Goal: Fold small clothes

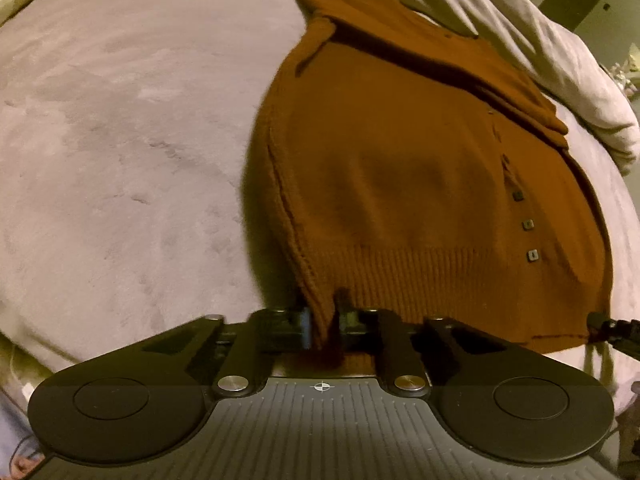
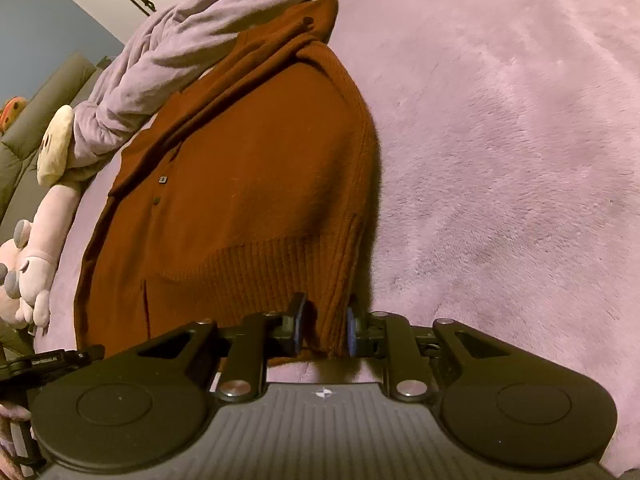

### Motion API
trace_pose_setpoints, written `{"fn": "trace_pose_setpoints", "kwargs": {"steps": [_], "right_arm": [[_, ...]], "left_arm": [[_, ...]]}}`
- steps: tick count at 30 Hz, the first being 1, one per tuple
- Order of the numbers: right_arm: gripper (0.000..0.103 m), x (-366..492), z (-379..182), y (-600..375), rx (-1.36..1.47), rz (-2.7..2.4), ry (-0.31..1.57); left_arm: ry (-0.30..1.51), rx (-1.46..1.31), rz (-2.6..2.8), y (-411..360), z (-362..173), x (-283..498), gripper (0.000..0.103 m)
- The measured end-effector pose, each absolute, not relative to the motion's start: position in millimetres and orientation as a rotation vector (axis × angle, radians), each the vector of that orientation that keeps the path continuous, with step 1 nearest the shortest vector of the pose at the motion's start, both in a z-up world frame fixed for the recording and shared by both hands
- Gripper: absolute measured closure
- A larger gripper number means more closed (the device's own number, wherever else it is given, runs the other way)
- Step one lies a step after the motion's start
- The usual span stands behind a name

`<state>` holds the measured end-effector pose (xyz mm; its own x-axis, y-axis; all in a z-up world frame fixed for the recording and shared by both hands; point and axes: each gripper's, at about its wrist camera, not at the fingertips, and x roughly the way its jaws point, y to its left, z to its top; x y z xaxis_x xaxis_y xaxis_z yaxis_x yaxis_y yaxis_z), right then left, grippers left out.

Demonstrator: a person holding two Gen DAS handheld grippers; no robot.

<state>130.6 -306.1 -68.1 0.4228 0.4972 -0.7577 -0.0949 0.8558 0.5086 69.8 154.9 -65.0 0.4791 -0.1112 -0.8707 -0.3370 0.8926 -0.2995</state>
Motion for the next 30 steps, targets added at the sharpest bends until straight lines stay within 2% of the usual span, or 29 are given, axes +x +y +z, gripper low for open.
{"fn": "trace_pose_setpoints", "kwargs": {"steps": [2, 3, 7, 13, 20, 25, 30], "right_arm": [[0.091, 132, -67, -307, 0.414, 0.4, 1.084], [0.098, 133, -67, -308, 0.417, 0.418, 1.099], [0.098, 139, -55, -315, 0.452, 0.477, 1.106], [0.098, 169, -20, -315, 0.551, 0.531, 1.006], [0.098, 221, 15, -292, 0.542, 0.531, 0.868], [0.098, 275, 32, -270, 0.461, 0.469, 0.781], [0.098, 326, 32, -240, 0.353, 0.381, 0.693]], "left_arm": [[1.084, -0.487, 0.115, 157, -62, 71, 0.095], [1.085, -0.501, 0.091, 159, -59, 71, 0.095], [1.03, -0.591, -0.008, 171, -34, 71, 0.096], [0.871, -0.72, -0.047, 196, 9, 97, 0.096], [0.745, -0.685, -0.038, 207, 46, 147, 0.096], [0.691, -0.625, 0.057, 218, 49, 195, 0.096], [0.701, -0.523, 0.175, 225, 28, 246, 0.095]]}}
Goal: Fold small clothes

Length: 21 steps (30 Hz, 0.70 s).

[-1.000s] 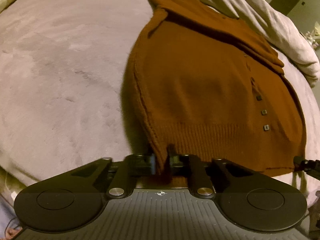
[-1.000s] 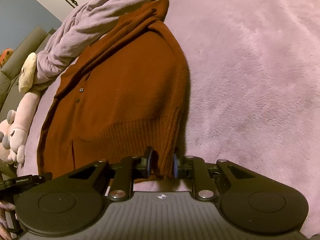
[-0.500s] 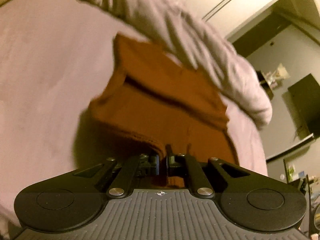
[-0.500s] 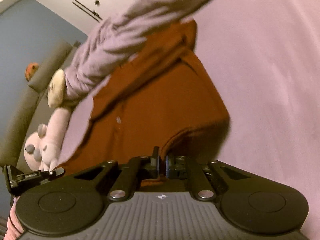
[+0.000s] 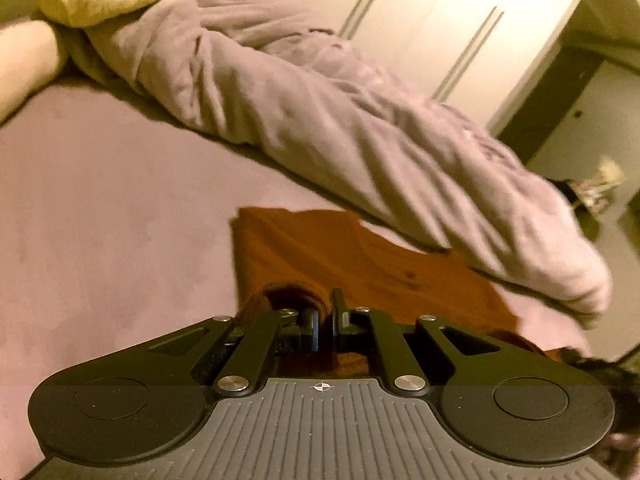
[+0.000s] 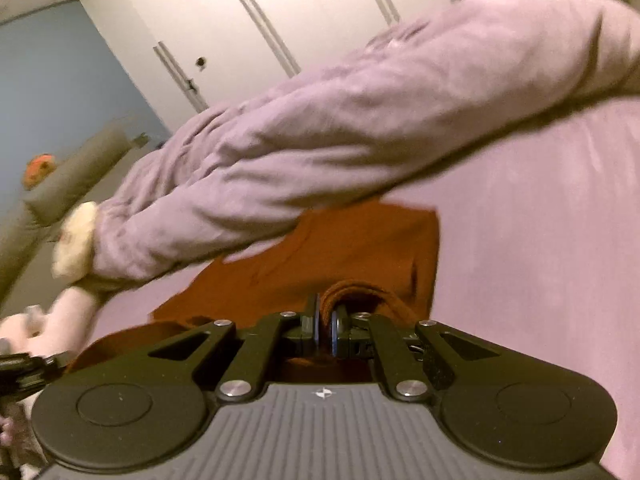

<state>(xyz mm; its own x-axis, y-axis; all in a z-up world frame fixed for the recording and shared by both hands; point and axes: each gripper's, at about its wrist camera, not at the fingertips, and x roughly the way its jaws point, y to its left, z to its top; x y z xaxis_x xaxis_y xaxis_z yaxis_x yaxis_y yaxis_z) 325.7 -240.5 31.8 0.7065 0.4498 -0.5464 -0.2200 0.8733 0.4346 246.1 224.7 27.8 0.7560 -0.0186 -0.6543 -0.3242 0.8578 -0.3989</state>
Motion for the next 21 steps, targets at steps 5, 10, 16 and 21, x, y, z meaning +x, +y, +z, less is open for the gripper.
{"fn": "trace_pose_setpoints", "kwargs": {"steps": [5, 10, 16, 21], "right_arm": [[0.094, 351, 13, -217, 0.205, 0.316, 0.652], [0.051, 343, 3, -236, 0.152, 0.293, 0.614], [0.051, 351, -13, -238, 0.055, 0.372, 0.682], [0.051, 379, -23, -221, 0.067, 0.408, 0.749]], "left_arm": [[0.742, -0.348, 0.234, 215, -2, 268, 0.084], [0.737, -0.308, 0.163, 229, -16, 249, 0.053], [0.788, -0.334, 0.093, 240, -33, 251, 0.048], [0.828, -0.374, 0.076, 238, -46, 276, 0.035]]}}
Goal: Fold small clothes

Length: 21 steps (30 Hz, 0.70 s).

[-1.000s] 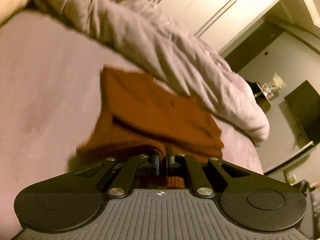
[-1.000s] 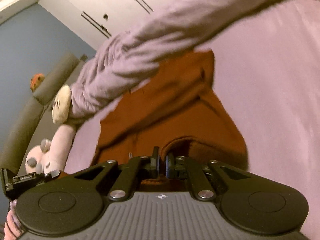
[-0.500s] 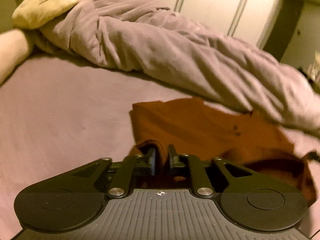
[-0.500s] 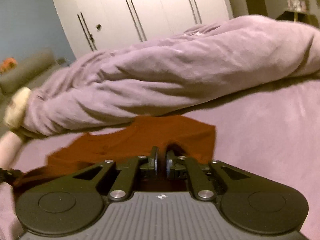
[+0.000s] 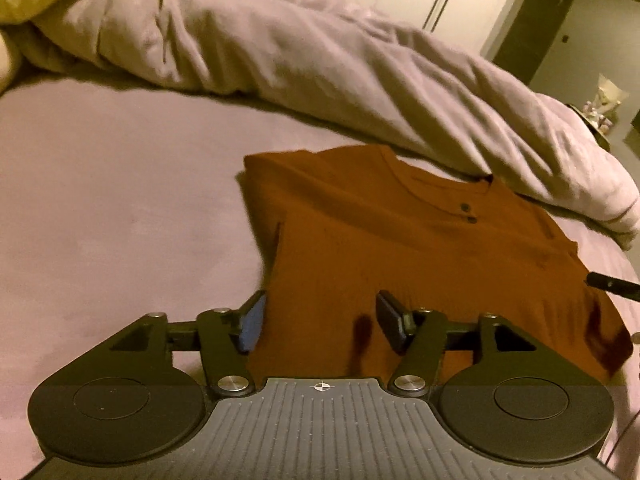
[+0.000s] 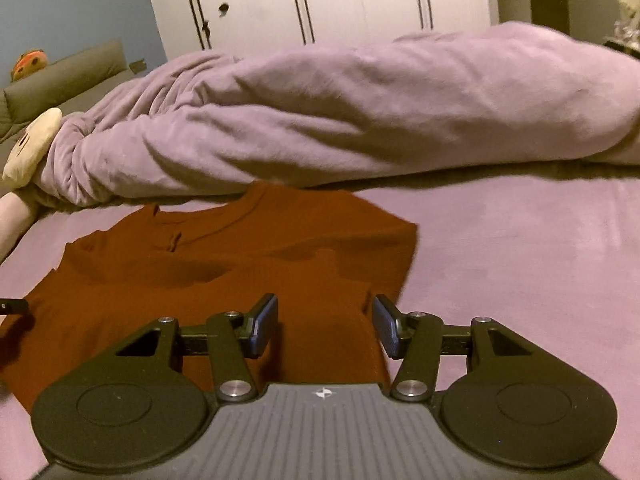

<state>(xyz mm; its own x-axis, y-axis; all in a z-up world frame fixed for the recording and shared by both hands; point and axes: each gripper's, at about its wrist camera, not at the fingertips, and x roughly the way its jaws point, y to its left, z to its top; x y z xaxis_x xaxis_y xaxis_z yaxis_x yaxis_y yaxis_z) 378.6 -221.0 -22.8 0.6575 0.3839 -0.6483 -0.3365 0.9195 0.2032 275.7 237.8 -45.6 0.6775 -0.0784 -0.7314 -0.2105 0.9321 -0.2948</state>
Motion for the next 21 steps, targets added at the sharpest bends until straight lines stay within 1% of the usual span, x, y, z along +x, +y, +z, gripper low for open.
{"fn": "trace_pose_setpoints", "kwargs": {"steps": [1, 3, 5, 6, 7, 8, 9, 11, 12, 13, 14, 18, 19, 20, 21], "right_arm": [[0.051, 385, -26, -219, 0.073, 0.405, 0.765], [0.053, 391, -29, -216, 0.08, 0.411, 0.773], [0.064, 394, -30, -212, 0.059, 0.427, 0.765], [0.076, 393, -29, -211, 0.043, 0.432, 0.761], [0.09, 393, -28, -210, 0.022, 0.433, 0.753], [0.095, 391, -27, -210, 0.007, 0.439, 0.746], [0.096, 390, -26, -210, -0.002, 0.445, 0.741], [0.097, 386, -24, -209, -0.022, 0.458, 0.729], [0.097, 384, -22, -209, -0.028, 0.465, 0.722], [0.097, 383, -22, -209, -0.026, 0.474, 0.722], [0.097, 384, -21, -209, -0.026, 0.479, 0.726], [0.094, 392, -25, -206, -0.033, 0.462, 0.752], [0.093, 394, -25, -205, -0.028, 0.459, 0.757], [0.093, 396, -26, -205, -0.023, 0.454, 0.76], [0.09, 398, -27, -204, -0.022, 0.448, 0.764]], "left_arm": [[0.843, -0.382, 0.073, 238, -48, 280, 0.033], [0.862, -0.39, 0.059, 237, -53, 286, 0.034], [0.851, -0.381, 0.051, 235, -53, 287, 0.044], [0.846, -0.372, 0.054, 234, -52, 287, 0.048], [0.848, -0.362, 0.069, 234, -52, 287, 0.057], [0.856, -0.348, 0.09, 233, -52, 287, 0.064], [0.862, -0.339, 0.104, 232, -51, 287, 0.067], [0.857, -0.335, 0.12, 232, -47, 286, 0.078], [0.85, -0.333, 0.129, 231, -44, 285, 0.08], [0.841, -0.329, 0.136, 230, -40, 284, 0.086], [0.826, -0.333, 0.132, 230, -37, 282, 0.089], [0.819, -0.357, 0.072, 228, -34, 287, 0.088], [0.831, -0.334, 0.075, 225, -36, 291, 0.084], [0.841, -0.322, 0.071, 223, -38, 294, 0.077], [0.849, -0.324, 0.062, 222, -40, 297, 0.076]]}}
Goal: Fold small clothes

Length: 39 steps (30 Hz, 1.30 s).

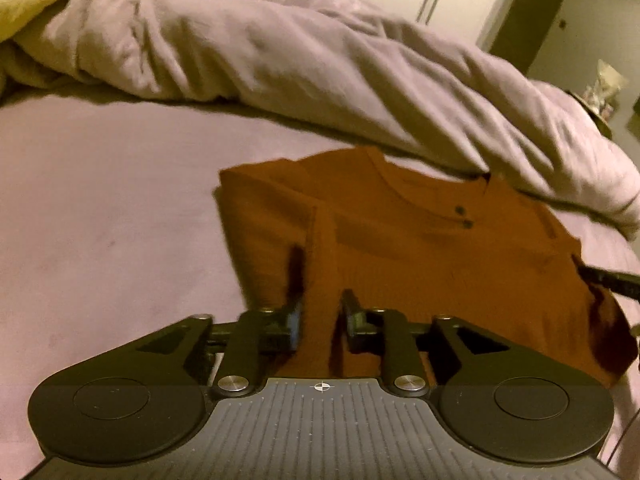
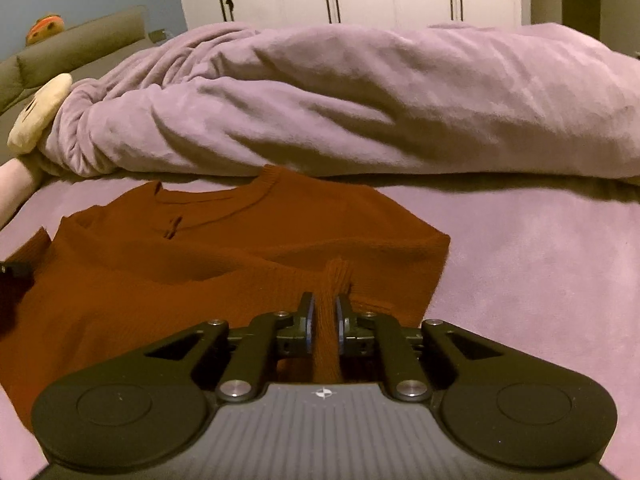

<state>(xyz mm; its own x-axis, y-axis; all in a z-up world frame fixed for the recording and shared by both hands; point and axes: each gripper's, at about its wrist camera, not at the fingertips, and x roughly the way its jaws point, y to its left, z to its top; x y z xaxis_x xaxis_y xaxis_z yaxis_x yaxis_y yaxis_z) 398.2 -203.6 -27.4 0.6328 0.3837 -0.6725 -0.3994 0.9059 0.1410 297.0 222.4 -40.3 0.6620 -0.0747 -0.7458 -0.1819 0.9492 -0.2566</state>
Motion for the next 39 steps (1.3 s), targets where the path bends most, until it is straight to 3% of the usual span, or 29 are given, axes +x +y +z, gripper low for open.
{"fn": "trace_pose_setpoints", "kwargs": {"steps": [7, 9, 11, 13, 21, 29, 33, 39], "right_arm": [[0.088, 408, -35, -203, 0.013, 0.434, 0.803], [0.088, 410, -35, -204, 0.03, 0.436, 0.807], [0.091, 411, -35, -203, 0.031, 0.435, 0.802], [0.097, 408, -33, -203, 0.032, 0.424, 0.788], [0.098, 383, 11, -204, -0.005, 0.4, 0.625], [0.099, 415, 38, -180, -0.086, 0.276, 0.503], [0.099, 443, 34, -160, -0.147, 0.201, 0.464], [0.098, 472, 1, -143, -0.185, 0.155, 0.49]], "left_arm": [[0.898, -0.347, 0.064, 223, -54, 310, 0.076], [0.889, -0.348, 0.074, 224, -53, 312, 0.079], [0.884, -0.344, 0.085, 224, -51, 313, 0.089], [0.871, -0.337, 0.096, 224, -48, 311, 0.09], [0.756, -0.283, 0.076, 227, 2, 300, 0.092], [0.631, -0.208, 0.171, 237, 40, 343, 0.095], [0.59, -0.171, 0.277, 244, 34, 372, 0.101], [0.667, -0.212, 0.372, 257, -6, 397, 0.1]]}}
